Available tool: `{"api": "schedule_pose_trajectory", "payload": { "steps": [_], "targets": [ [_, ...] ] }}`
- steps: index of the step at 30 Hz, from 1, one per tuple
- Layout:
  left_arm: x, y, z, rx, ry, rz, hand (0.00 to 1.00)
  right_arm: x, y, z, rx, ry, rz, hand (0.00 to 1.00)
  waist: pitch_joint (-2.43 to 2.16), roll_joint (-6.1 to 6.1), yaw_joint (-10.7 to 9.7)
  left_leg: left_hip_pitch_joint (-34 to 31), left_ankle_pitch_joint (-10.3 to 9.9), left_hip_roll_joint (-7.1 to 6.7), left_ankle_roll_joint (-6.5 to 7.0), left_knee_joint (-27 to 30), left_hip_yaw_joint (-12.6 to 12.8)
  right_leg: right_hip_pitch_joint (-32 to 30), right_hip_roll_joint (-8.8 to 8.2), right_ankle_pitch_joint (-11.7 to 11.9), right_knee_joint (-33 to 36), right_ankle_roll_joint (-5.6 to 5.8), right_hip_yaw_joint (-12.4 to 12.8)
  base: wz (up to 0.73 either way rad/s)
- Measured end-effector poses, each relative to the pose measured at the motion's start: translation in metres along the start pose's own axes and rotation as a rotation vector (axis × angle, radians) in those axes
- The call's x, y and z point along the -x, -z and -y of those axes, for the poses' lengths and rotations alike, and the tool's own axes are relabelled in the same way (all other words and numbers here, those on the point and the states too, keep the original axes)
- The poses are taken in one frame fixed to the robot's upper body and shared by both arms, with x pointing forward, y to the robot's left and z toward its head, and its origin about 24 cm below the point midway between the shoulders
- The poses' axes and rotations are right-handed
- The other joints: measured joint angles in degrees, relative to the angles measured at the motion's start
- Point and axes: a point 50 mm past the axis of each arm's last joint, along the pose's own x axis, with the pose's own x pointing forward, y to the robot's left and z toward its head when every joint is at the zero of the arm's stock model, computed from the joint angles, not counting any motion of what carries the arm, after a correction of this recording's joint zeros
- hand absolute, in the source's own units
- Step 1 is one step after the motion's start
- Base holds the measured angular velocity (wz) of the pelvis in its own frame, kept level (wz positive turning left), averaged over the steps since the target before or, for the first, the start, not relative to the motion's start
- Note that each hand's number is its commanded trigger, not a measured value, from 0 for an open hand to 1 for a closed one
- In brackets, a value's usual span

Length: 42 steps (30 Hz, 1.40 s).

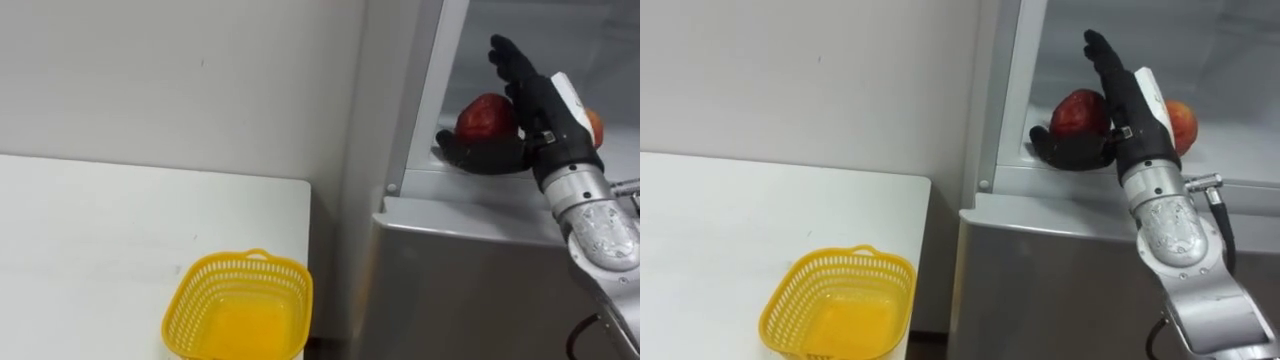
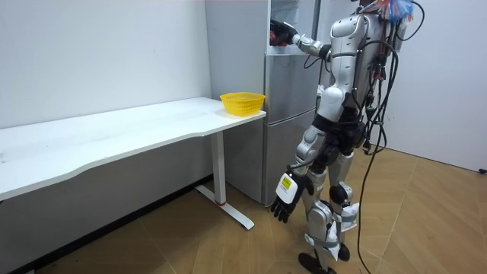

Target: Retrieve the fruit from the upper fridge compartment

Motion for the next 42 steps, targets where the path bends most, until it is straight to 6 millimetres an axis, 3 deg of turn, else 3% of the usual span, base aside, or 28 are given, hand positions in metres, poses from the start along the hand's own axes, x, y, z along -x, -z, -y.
{"api": "schedule_pose_trajectory", "payload": {
  "steps": [7,11,13,14,15,16,23,25,27,30,42],
  "targets": [
    [0.000,0.000,0.001,0.000,0.016,0.003,0.00,0.000,0.000,0.000,-0.002,-0.019,-0.006,0.00,-0.07,-0.01,-0.1,0.0,0.0,0.00,0.00,0.0,0.0,0.0,0.00,0.0,0.0,0.00,-0.1,0.00],
    [0.001,0.000,0.000,0.000,0.008,0.008,0.00,0.000,0.002,0.001,-0.007,-0.035,-0.021,0.00,-0.39,-0.10,-0.1,0.0,0.0,-0.02,0.00,0.0,0.0,0.0,0.00,0.0,0.0,0.00,0.1,0.00],
    [0.001,0.001,0.000,0.000,0.007,0.002,0.00,0.000,0.002,0.001,-0.007,-0.041,-0.025,0.40,-0.45,-0.12,-0.1,0.0,0.0,-0.02,0.00,0.0,0.0,0.0,0.00,0.0,0.0,0.00,0.1,0.00],
    [0.001,0.002,0.000,0.000,0.007,-0.003,0.00,0.000,0.002,0.001,-0.006,-0.042,-0.029,0.75,-0.45,-0.12,-0.1,0.1,0.0,-0.03,0.00,0.0,0.0,0.1,0.00,0.0,0.0,0.00,0.1,0.00],
    [0.002,0.003,0.000,-0.001,0.007,-0.005,0.00,0.000,0.003,0.001,-0.006,-0.044,-0.032,0.94,-0.45,-0.12,-0.1,0.1,0.0,-0.04,0.00,0.0,0.0,0.1,-0.01,0.0,0.0,0.00,0.1,0.00],
    [0.002,0.003,0.000,-0.001,0.006,-0.006,0.00,0.000,0.003,0.001,-0.007,-0.045,-0.033,1.00,-0.45,-0.12,-0.1,0.1,0.0,-0.03,0.00,0.0,0.0,0.1,-0.01,0.0,0.0,0.00,0.1,0.00],
    [0.002,0.002,-0.001,0.000,0.001,0.001,0.00,-0.001,0.007,0.006,-0.046,-0.040,-0.054,1.00,-0.35,-0.06,-0.1,0.3,0.0,-0.05,0.01,0.1,-0.1,0.4,-0.06,0.0,0.0,0.00,0.1,0.00],
    [0.002,0.002,-0.001,-0.001,0.000,-0.002,0.00,-0.002,0.010,0.007,-0.065,-0.038,-0.067,1.00,-0.23,-0.08,-0.1,0.5,0.0,-0.06,0.01,0.1,-0.1,0.5,-0.06,0.0,0.0,0.00,0.1,0.00],
    [0.002,0.000,-0.002,0.000,-0.001,-0.004,0.00,-0.003,0.012,0.007,-0.065,-0.040,-0.078,1.00,0.18,-0.26,-0.1,0.9,0.0,-0.07,0.00,0.1,0.0,0.8,-0.06,0.0,0.0,0.00,0.2,0.00],
    [0.002,-0.002,-0.003,-0.001,0.000,0.000,0.00,-0.007,0.008,0.011,-0.076,-0.050,-0.072,1.00,0.33,-0.48,0.0,0.9,0.0,-0.06,0.00,-0.4,-0.1,1.0,-0.05,0.0,0.0,0.00,0.1,0.00],
    [0.002,-0.002,-0.004,-0.001,-0.003,-0.003,0.00,-0.010,0.002,0.007,-0.101,-0.103,-0.052,1.00,0.22,-0.90,0.2,1.2,0.0,-0.06,0.01,-0.3,-0.2,1.1,-0.01,0.0,0.0,0.00,0.1,0.00]
  ]
}}
